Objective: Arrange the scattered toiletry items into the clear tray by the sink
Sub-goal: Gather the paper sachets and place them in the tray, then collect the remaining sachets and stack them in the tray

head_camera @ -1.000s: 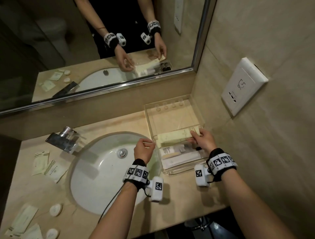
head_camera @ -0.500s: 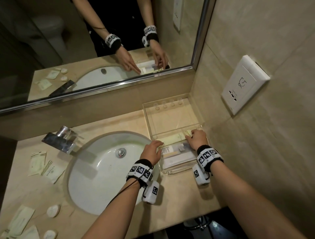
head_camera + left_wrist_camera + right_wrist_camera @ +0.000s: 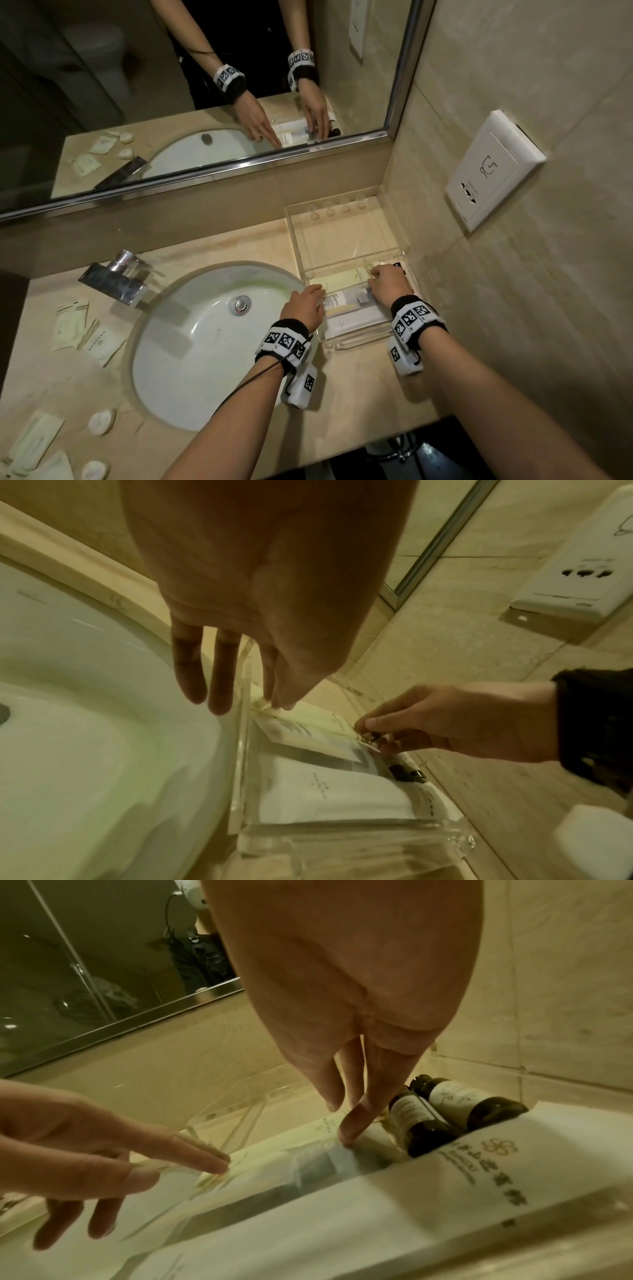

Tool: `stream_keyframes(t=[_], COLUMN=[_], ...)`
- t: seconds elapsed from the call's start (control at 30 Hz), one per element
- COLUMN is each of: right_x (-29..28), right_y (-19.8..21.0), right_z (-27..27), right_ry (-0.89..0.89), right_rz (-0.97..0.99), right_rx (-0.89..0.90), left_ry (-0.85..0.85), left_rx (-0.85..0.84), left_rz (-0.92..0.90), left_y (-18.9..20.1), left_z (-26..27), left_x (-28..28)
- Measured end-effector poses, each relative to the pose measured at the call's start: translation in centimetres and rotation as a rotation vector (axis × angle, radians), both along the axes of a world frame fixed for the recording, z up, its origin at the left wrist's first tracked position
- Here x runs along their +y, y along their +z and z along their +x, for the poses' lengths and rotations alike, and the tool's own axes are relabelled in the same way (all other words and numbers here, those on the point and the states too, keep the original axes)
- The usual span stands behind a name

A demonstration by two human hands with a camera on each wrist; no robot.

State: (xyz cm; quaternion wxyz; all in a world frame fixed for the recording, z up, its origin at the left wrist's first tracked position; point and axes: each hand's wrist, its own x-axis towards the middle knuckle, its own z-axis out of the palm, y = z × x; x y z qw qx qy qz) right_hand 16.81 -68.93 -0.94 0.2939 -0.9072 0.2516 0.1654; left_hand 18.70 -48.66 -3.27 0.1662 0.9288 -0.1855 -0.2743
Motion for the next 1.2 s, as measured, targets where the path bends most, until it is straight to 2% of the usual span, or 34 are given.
stream_keyframes(t=[0.27, 0.47, 0.6, 0.77, 0.9, 1.07, 1.2], right_x=[-0.4, 0.4, 3.4, 10.2, 18.5, 28.8, 36.3], right_y=[-0.3, 1.8, 4.3, 7.1, 8.1, 8.0, 6.8], right_z=[-0.6, -0.2, 0.9, 3.1, 4.1, 3.7, 3.2], right_ry=[-0.002, -0.048, -0.027, 0.096, 0.233, 0.428, 0.522], right_rz=[0.073, 0.143, 0.228, 0.358, 0.470, 0.566, 0.561], right_rx=[-0.041, -0.208, -0.322, -0.386, -0.363, -0.293, -0.236], left_ry=[0.033, 0.221, 0.392, 0.624, 0.792, 1.003, 1.131], left_rx=[0.003, -0.026, -0.048, -0.031, -0.082, -0.118, -0.100], left_rz=[-0.023, -0.297, -0.438, -0.512, -0.527, -0.498, -0.485], left_y=[0.2, 2.8, 5.3, 7.8, 9.2, 9.6, 8.8], left_z=[0.1, 0.2, 0.2, -0.4, -2.5, -6.0, -8.2], left_x=[0.3, 2.1, 5.0, 11.1, 18.7, 28.4, 35.4])
